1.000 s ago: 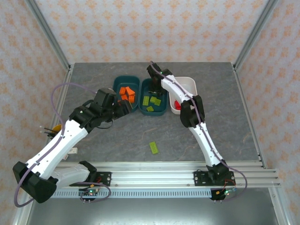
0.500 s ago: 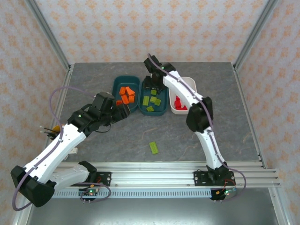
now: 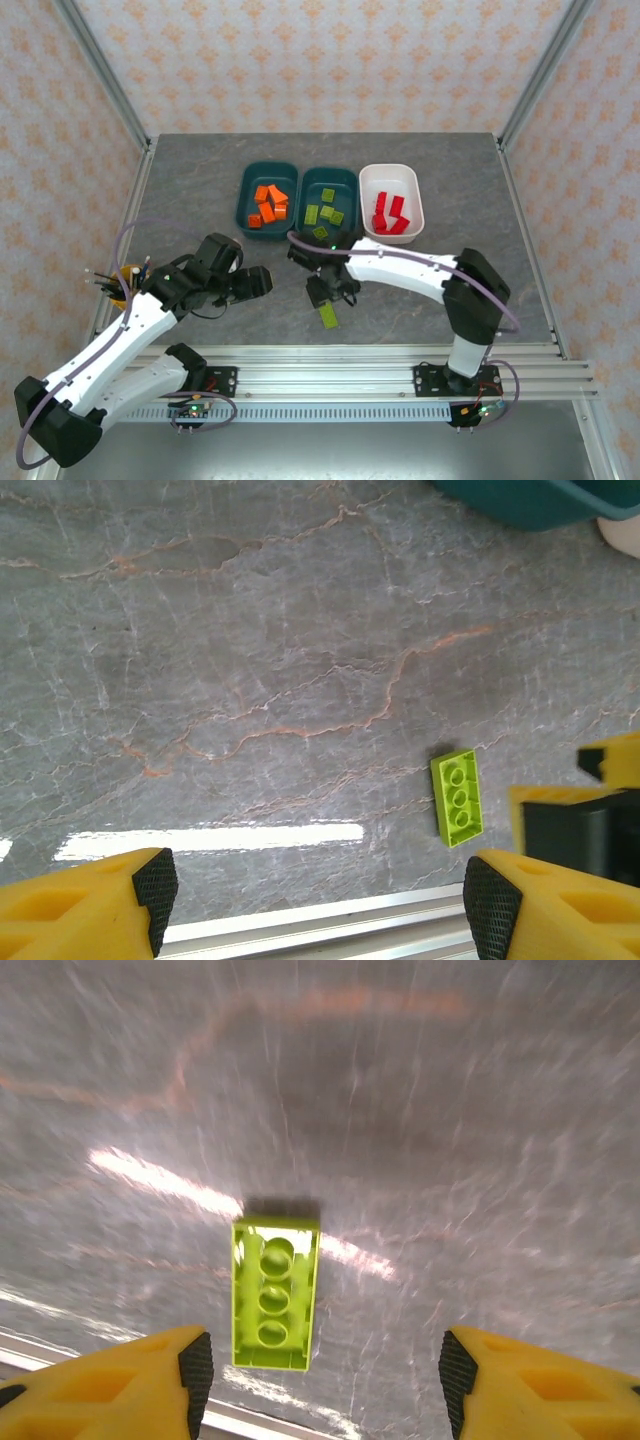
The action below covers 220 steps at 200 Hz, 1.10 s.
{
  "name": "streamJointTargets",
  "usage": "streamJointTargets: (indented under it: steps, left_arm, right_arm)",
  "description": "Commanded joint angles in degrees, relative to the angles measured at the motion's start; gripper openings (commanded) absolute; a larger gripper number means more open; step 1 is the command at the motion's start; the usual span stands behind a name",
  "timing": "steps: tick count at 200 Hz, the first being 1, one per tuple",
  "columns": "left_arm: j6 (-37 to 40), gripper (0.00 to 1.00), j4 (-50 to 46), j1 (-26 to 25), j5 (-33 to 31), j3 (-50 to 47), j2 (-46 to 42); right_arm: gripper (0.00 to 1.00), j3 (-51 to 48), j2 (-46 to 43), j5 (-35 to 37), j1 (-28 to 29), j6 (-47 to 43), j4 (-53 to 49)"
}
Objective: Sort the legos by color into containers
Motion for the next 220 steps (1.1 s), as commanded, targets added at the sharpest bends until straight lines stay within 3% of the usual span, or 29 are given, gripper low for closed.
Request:
streamJointTargets:
  steps: [1, 62, 157, 220]
  left_arm:
    - [-1.4, 0.78, 0.5, -0.6, 0.0, -0.6, -0.6]
    - [-1.8, 0.78, -0.2, -0.6, -1.1, -0.2, -1.0]
    - [-3.0, 0.78, -1.0, -0.6, -1.9, -0.3, -2.9]
    - [-4.2, 0.77, -0.7, -0.6, -5.1, 4.3, -1.0]
  right_arm:
    - [0.64, -0.9, 2.7, -2.2, 1.5, 2.0, 2.7]
    - [0.64, -1.6, 7.7, -3.1, 1.6, 2.8, 4.9]
    - [0.37, -0.9, 11.1, -1.5, 1.7, 2.0, 3.7]
    - [0.30, 7.2, 6.3, 1.9, -1.7, -0.4, -1.9]
